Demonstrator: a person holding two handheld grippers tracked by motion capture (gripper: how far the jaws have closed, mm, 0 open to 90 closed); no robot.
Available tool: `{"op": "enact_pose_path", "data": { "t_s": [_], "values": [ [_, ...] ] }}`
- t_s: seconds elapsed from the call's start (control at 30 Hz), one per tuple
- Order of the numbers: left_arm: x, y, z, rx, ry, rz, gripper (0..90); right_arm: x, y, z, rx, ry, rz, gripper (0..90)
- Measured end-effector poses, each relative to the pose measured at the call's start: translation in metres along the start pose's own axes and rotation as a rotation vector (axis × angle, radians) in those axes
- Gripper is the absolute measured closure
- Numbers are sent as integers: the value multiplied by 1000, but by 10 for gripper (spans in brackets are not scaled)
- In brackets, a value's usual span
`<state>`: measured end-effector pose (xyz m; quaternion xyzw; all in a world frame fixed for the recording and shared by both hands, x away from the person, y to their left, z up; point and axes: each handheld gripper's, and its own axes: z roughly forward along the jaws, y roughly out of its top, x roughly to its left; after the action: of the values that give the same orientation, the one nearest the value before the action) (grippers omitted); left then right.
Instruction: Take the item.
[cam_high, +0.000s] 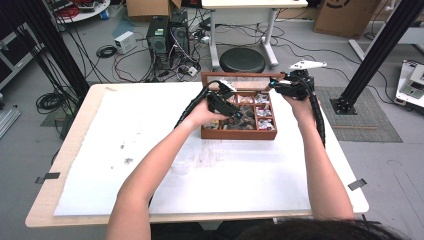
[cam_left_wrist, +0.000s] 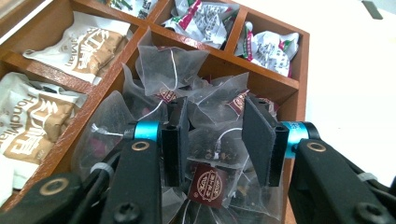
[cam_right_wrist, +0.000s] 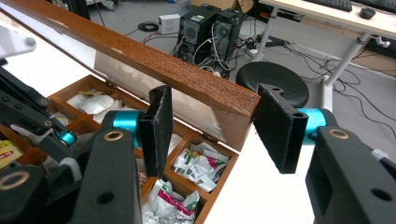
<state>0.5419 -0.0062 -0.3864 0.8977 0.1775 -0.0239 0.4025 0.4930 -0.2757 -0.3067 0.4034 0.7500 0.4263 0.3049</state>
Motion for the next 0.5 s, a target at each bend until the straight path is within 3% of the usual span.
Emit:
{"op": "enact_pose_path", "data": {
  "t_s": [0.17, 0.5],
  "values": [
    [-1, 0, 1, 18, 3, 35, 862, 0, 0, 0, -1, 0, -2, 486],
    [-2, 2, -10, -1, 4, 50, 895, 1, -1, -1, 1, -1, -5, 486]
  ]
}}
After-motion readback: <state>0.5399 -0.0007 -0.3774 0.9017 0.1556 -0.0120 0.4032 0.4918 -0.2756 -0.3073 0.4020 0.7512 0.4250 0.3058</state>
